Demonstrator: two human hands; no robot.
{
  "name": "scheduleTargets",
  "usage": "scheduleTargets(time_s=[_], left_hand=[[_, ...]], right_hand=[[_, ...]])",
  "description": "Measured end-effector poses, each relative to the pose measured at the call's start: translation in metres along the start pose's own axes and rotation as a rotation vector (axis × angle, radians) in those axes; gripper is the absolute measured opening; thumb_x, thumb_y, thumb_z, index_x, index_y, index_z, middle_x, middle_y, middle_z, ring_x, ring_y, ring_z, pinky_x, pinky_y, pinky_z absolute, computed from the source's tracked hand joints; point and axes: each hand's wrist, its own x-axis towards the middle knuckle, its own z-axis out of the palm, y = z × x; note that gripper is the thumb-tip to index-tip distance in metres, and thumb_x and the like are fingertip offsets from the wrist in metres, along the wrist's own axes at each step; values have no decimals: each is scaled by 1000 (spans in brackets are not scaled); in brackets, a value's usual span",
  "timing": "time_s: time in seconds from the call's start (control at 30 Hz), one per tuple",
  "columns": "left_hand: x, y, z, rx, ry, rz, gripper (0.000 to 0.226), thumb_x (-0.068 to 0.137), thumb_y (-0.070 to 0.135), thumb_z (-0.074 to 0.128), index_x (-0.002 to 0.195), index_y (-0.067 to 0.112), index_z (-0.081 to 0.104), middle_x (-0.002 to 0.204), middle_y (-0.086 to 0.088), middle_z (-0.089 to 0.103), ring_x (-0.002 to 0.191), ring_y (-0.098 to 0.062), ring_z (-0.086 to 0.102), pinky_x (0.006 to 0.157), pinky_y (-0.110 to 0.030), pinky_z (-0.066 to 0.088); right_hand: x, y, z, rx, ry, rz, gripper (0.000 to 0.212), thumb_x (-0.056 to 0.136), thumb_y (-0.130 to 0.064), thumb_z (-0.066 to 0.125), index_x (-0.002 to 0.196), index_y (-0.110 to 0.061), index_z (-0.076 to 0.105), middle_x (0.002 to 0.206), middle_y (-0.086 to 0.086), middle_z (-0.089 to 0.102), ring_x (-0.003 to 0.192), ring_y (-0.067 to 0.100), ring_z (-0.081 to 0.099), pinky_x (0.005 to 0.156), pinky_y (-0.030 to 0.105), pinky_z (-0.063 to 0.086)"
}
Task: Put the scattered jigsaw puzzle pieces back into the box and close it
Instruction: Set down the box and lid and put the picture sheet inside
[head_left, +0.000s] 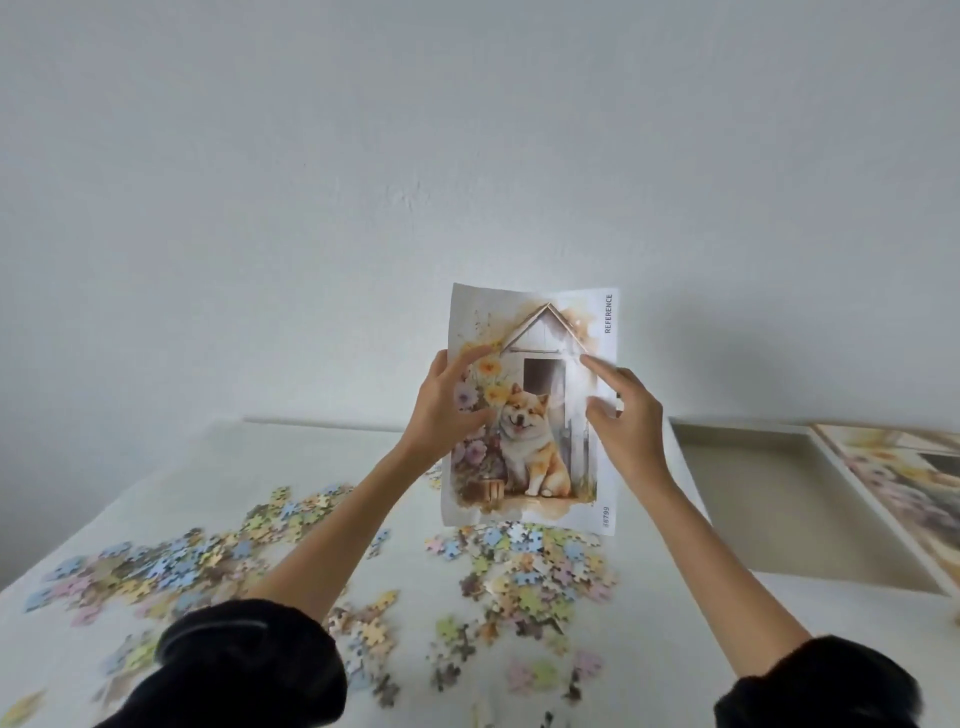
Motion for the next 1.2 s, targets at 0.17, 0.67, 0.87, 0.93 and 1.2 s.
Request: scheduleTargets(time_s=[0.17,0.67,0.87,0.93,1.2], left_hand=[[14,45,73,-24,-43,3,65,73,5,74,130,22,47,122,-6,46,107,-11,45,86,-4,38],[40,128,259,-127,-159,-55,62,73,2,72,128,16,48,119,-10,48,102,-12,49,74,-8,46],[31,113,282,41,-356,-167,63,71,4,74,127,14,48,120,-15,44,112,-27,48,77,-15,42],[24,107,287,138,-440,-175,65,70,10,75,128,16,46,129,-14,33,123,-29,35,90,-22,42],[29,93,309,562,-493,-36,69,80,52,59,135,19,36,153,-14,-7,140,-35,-7,113,-49,7]], right_hand=[[5,33,-81,-66,29,36,50,77,15,48,119,-9,60,117,5,60,107,10,52,79,-5,33],[11,137,-253,-236,12,228,49,77,11,50,120,-11,59,125,3,58,100,8,58,78,0,38],[-17,175,-246,-376,-108,246,48,76,6,55,117,-19,60,119,5,63,114,23,54,92,28,42],[-23,181,-242,-530,-113,271,44,78,-1,58,116,-22,61,117,5,62,111,26,50,92,36,41],[-9,190,-233,-747,-117,228,35,79,-23,66,114,-21,61,131,11,42,125,31,33,101,45,35]])
